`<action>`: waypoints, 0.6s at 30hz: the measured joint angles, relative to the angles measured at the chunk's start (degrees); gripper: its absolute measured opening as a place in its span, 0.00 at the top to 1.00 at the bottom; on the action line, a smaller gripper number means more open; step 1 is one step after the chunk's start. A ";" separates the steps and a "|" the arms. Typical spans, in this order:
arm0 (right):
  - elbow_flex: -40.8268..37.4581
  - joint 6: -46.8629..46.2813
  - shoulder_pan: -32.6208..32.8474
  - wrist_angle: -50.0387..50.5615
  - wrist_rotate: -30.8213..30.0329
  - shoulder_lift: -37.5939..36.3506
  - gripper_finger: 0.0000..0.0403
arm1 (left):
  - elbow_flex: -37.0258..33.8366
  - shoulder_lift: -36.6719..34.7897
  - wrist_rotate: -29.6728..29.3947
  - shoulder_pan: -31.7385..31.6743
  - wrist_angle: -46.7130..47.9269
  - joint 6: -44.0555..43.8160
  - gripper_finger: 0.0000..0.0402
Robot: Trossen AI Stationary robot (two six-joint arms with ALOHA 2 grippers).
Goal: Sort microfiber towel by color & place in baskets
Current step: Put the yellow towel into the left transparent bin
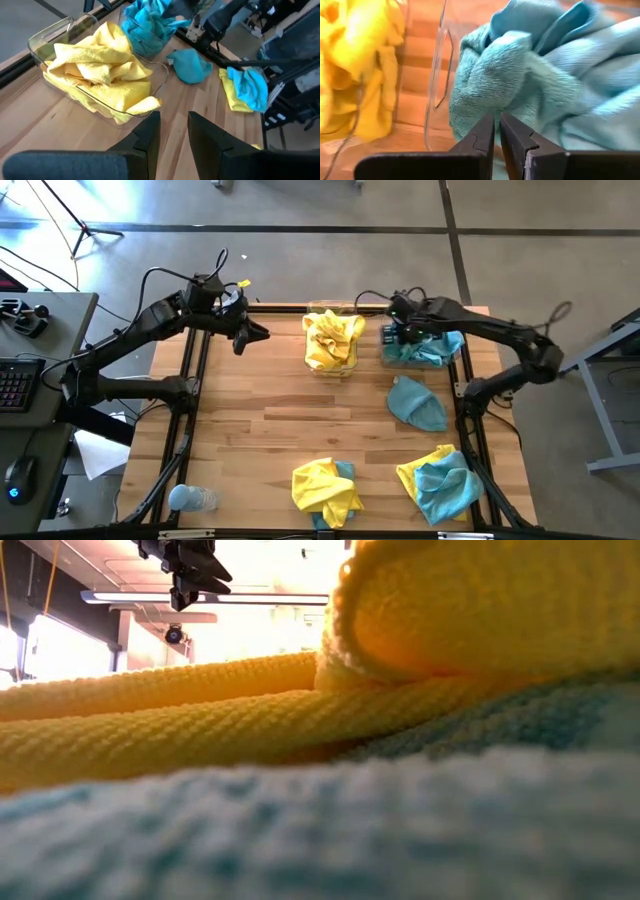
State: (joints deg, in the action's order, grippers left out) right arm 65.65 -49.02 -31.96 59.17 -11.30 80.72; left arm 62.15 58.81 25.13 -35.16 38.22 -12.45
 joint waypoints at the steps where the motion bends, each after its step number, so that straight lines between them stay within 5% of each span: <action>1: 0.00 -0.02 0.26 0.40 -0.45 -1.66 0.94 | 0.00 0.01 -0.16 0.00 -0.24 -0.69 0.78; 5: -0.02 0.02 1.98 1.47 -0.96 -7.91 0.94 | 0.02 0.00 -2.39 2.11 -1.85 -2.35 0.78; 9: -0.16 1.59 6.51 3.50 -2.87 -11.91 0.94 | 0.02 0.00 -10.97 8.86 -2.61 -3.86 0.80; 18: -9.33 -3.81 29.08 -0.30 -4.06 -23.00 0.99 | 0.03 0.37 -34.00 32.63 -7.14 -11.01 0.86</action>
State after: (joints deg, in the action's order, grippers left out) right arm 56.32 -52.83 -2.88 58.87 -15.36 57.72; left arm 62.18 59.18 -8.87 -2.52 31.08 -23.45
